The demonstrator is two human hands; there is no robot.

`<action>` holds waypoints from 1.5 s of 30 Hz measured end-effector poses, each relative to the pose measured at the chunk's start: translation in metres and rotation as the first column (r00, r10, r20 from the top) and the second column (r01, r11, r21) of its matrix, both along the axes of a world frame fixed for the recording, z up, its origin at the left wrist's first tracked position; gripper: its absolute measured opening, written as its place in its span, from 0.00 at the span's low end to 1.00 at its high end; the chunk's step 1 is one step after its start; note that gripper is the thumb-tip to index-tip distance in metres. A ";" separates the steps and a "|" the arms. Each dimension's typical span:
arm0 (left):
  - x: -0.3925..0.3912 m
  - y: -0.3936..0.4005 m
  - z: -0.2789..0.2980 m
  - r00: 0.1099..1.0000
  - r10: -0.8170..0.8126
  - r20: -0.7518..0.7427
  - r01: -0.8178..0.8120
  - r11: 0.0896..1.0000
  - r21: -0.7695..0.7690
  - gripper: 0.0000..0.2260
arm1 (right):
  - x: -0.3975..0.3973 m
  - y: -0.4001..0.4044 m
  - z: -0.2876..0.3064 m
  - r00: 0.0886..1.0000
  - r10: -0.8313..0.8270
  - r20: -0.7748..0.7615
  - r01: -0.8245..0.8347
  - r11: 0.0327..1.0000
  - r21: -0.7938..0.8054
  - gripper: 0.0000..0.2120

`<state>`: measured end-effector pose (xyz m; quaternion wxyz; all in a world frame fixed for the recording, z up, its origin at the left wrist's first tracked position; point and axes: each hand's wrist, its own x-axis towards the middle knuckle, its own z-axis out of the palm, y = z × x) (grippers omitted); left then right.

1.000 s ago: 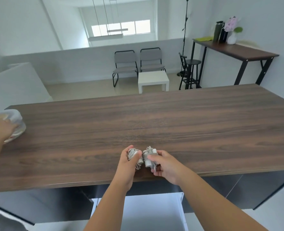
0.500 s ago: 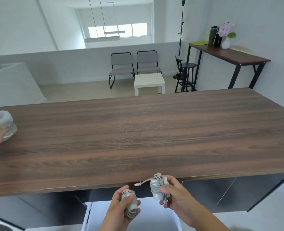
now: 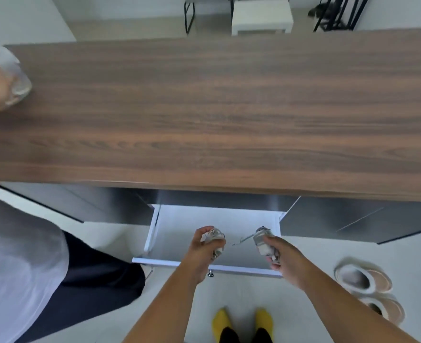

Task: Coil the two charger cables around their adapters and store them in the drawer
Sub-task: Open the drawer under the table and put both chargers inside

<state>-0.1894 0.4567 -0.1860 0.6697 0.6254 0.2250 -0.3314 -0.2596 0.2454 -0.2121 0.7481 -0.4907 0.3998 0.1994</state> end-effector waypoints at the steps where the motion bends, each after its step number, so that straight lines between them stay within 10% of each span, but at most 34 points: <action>1: 0.003 0.000 -0.010 1.000 -0.001 -0.005 0.001 1.000 0.007 0.15 | 0.000 -0.001 -0.013 0.999 -0.001 -0.034 -0.001 0.999 -0.049 0.08; 19: 0.012 -0.055 -0.235 0.878 -0.477 -0.022 0.397 0.704 0.589 0.23 | 0.024 -0.016 -0.209 0.980 -0.076 -0.187 0.007 0.939 -0.343 0.09; 32: 0.021 -0.093 -0.316 0.673 -0.712 -0.197 0.657 0.454 0.602 0.29 | 0.044 -0.020 -0.306 0.849 0.206 -0.486 -0.391 0.864 -0.317 0.24; 42: 0.025 -0.085 -0.334 0.497 -0.826 -0.266 0.731 0.233 0.641 0.22 | 0.048 -0.027 -0.281 0.752 0.402 -0.522 -0.611 0.721 -0.326 0.16; 45: 0.023 -0.071 -0.312 0.586 -0.795 -0.156 0.647 0.343 0.681 0.24 | 0.044 -0.028 -0.255 0.769 0.414 -0.487 -0.611 0.702 -0.366 0.18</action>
